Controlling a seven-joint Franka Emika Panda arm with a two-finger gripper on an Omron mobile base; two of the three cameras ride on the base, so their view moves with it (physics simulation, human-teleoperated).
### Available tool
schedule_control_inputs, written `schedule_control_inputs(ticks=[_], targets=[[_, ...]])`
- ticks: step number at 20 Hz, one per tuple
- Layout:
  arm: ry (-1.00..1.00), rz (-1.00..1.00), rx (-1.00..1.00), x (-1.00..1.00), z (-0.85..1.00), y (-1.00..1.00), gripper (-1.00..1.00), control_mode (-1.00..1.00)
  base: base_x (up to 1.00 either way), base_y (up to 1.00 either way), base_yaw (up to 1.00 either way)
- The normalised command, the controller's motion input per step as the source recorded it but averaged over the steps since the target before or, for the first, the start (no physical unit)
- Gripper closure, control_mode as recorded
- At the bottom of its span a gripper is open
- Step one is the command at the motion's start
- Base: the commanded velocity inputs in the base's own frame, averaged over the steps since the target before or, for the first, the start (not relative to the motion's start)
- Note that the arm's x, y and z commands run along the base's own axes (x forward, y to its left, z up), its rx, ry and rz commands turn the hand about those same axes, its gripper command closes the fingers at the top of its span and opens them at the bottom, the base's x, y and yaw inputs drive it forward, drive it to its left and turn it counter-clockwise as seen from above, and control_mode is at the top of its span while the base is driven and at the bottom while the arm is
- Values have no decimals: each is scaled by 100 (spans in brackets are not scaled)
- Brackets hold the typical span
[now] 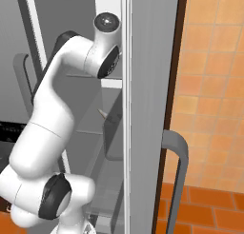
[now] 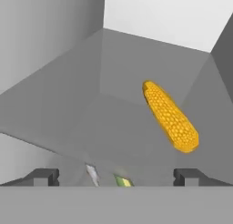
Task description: Place one corn and one fish in each tupperware on the nearby counter, to pack two identical lunches.
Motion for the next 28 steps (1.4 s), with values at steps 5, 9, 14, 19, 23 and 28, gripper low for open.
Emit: schedule_control_inputs(ticks=[5,9,14,19,23,28], targets=[[7,5,0,54,0,-11,-100,-100,0,0,0],[1,8,0,49,-20,-19,-100,-100,0,0,0],[8,4,-3,57,-16,-3,-100,-100,0,0,0],[3,2,-2,54,-13,-7,-100,-100,0,0,0],[1,3,0,49,-1,-14,-100,-100,0,0,0],[2,6,0,34,-26,-4,-100,-100,0,0,0]])
